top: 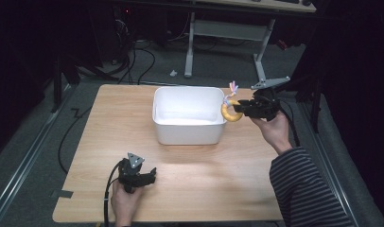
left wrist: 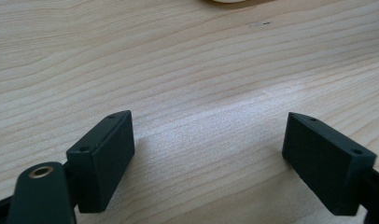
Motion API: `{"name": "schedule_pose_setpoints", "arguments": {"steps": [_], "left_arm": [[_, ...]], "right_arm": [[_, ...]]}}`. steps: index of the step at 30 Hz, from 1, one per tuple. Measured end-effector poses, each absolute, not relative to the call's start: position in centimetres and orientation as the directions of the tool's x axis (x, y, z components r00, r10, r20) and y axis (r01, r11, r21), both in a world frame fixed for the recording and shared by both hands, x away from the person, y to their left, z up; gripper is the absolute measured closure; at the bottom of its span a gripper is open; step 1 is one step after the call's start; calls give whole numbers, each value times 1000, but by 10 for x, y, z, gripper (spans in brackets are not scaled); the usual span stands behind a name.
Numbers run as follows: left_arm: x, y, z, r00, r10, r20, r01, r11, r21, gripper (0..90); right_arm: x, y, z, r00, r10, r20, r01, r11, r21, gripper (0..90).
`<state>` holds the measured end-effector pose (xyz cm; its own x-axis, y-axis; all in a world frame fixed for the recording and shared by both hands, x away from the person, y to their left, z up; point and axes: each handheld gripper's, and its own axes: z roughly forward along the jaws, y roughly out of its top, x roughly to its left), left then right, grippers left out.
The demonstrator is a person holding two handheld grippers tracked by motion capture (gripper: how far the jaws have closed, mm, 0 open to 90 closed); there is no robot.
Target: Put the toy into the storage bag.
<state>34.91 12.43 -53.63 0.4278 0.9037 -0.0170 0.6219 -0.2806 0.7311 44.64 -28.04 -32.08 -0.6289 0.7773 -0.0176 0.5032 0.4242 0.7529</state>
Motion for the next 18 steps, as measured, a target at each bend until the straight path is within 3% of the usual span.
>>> {"name": "schedule_pose_setpoints", "arguments": {"steps": [18], "left_arm": [[349, 124, -536, 428, 904, -17, 622, -280, 731, 171]], "right_arm": [[470, -252, -333, -629, 777, -18, 521, 439, 732, 686]]}}
